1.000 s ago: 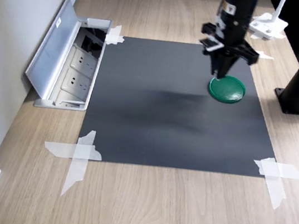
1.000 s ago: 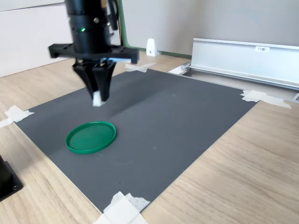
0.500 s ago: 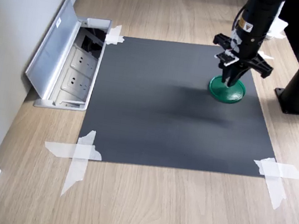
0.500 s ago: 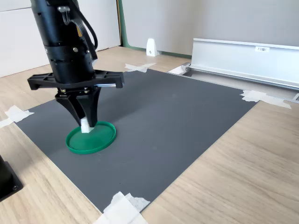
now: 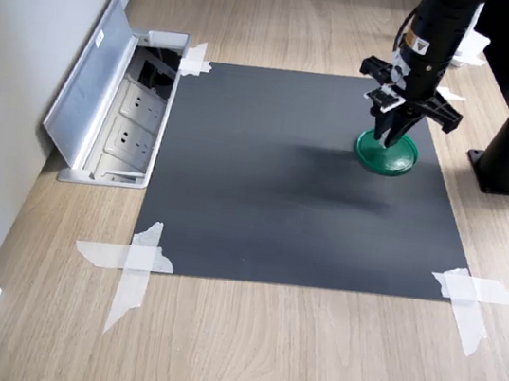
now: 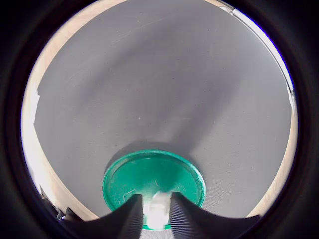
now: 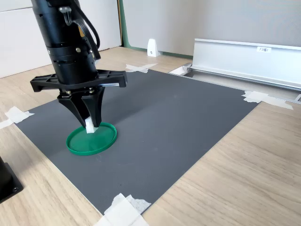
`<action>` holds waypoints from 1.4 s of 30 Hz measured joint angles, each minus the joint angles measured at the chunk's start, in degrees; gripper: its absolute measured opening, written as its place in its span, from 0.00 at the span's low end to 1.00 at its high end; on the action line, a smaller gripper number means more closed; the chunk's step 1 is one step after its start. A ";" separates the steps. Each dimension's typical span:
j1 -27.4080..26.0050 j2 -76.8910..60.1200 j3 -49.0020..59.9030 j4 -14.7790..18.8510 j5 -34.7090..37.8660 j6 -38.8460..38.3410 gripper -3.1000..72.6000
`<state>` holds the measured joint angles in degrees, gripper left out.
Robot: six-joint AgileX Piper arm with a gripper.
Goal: Grasp a white terminal and put it on the green lid.
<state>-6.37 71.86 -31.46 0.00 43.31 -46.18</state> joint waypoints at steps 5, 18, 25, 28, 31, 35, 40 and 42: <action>0.00 0.00 0.00 0.00 0.00 0.00 0.71; 0.00 -8.57 0.15 -1.82 -3.28 6.16 0.98; 0.00 -18.50 0.28 4.17 -5.82 6.34 0.58; 0.00 -22.86 0.32 8.97 -7.79 6.79 0.31; 0.00 -28.11 0.32 14.63 -10.06 8.00 0.11; 0.00 -35.37 0.32 20.08 -11.77 9.98 0.04; 0.00 -42.87 3.11 20.56 -18.13 11.97 0.03; 0.00 -45.10 5.83 18.24 -22.04 13.09 0.03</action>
<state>-6.37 26.76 -25.63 18.24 21.27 -33.09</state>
